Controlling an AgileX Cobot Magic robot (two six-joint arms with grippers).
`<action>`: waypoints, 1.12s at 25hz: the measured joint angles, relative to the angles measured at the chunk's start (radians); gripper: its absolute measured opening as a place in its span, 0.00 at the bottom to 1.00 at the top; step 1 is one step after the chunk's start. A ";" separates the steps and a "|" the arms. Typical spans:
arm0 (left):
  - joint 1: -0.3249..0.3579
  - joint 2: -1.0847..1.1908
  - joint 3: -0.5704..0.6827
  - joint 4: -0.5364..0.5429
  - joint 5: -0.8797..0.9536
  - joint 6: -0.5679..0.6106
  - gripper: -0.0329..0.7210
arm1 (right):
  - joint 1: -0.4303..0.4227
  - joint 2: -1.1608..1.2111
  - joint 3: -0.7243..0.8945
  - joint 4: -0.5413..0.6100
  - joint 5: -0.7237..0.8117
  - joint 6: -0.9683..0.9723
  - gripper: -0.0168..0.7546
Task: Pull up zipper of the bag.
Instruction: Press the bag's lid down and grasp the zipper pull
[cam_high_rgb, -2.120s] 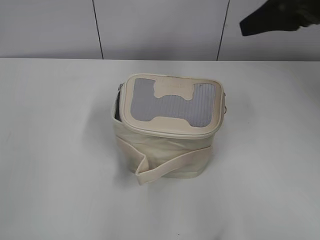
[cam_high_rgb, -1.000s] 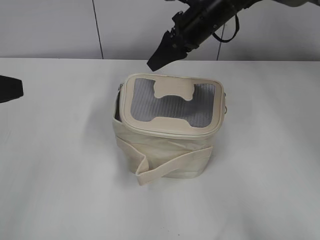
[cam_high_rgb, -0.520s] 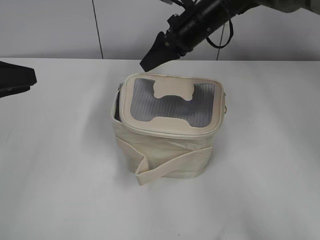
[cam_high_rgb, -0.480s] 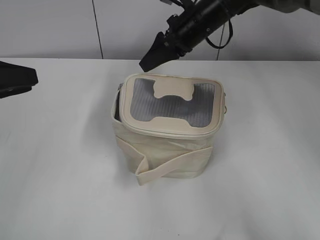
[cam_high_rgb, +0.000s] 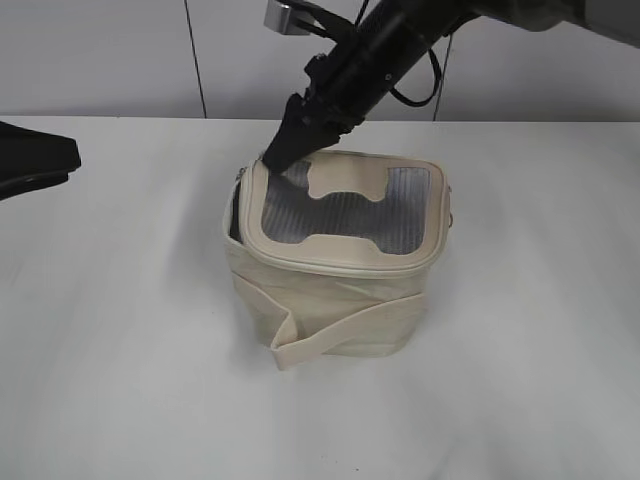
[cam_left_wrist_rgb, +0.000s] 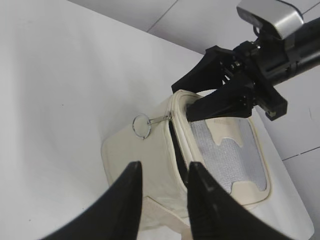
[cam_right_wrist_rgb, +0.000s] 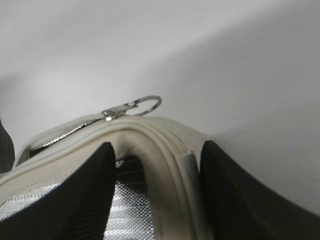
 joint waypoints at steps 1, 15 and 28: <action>0.000 0.000 0.000 0.000 0.000 0.001 0.36 | 0.000 0.000 0.000 -0.010 0.000 0.004 0.57; 0.000 0.166 -0.066 -0.108 0.067 0.103 0.43 | 0.003 0.009 -0.002 -0.064 0.000 0.022 0.17; -0.156 0.513 -0.250 -0.049 0.194 0.240 0.57 | 0.003 0.010 -0.002 -0.055 0.001 0.023 0.17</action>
